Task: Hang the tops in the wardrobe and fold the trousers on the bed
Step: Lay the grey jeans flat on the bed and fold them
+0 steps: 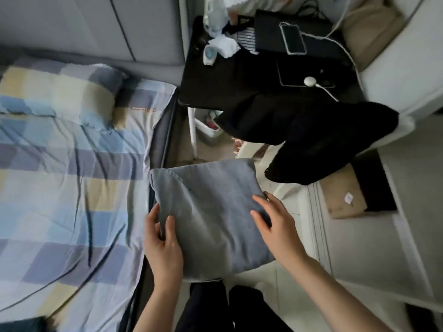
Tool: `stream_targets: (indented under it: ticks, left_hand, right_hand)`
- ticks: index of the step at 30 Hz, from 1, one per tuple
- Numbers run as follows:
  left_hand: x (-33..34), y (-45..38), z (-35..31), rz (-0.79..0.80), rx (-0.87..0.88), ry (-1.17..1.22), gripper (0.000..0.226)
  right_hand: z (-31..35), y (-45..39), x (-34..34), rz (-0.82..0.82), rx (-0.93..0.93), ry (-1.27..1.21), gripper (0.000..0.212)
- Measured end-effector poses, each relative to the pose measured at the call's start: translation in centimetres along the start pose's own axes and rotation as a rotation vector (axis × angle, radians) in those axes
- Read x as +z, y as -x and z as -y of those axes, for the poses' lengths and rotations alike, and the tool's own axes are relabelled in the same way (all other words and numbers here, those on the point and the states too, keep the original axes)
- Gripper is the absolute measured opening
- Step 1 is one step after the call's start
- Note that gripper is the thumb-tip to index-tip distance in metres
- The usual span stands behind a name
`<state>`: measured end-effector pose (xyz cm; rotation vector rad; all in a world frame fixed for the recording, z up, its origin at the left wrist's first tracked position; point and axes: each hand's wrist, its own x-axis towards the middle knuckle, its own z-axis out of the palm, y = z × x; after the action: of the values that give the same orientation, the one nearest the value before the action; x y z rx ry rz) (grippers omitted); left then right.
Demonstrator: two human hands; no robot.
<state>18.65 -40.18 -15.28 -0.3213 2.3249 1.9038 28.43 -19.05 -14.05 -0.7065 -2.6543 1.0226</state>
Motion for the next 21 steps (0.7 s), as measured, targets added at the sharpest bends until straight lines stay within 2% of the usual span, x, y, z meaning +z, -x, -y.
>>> stream_targets:
  ticks: [7, 11, 17, 19, 21]
  left_hand:
    - [11.3, 10.5, -0.7, 0.263, 0.049, -0.104, 0.035]
    - [18.5, 17.0, -0.6, 0.456, 0.024, -0.150, 0.034]
    - [28.0, 22.9, -1.3, 0.734, 0.016, -0.186, 0.032]
    - [31.4, 23.8, -1.9, 0.824, 0.039, -0.218, 0.036]
    - [34.6, 24.5, -2.8, 0.941, 0.051, -0.271, 0.045]
  right_hand:
    - [-10.7, 8.9, -11.3, -0.227, 0.182, 0.015, 0.031]
    - [-16.1, 14.4, -17.1, -0.336, 0.349, 0.016, 0.031]
    - [-21.9, 19.0, -23.1, -0.427, 0.571, 0.011, 0.056]
    - [-23.6, 19.6, -24.5, -0.466, 0.594, 0.004, 0.066]
    - [-25.1, 20.0, -25.8, -0.496, 0.623, 0.006, 0.065]
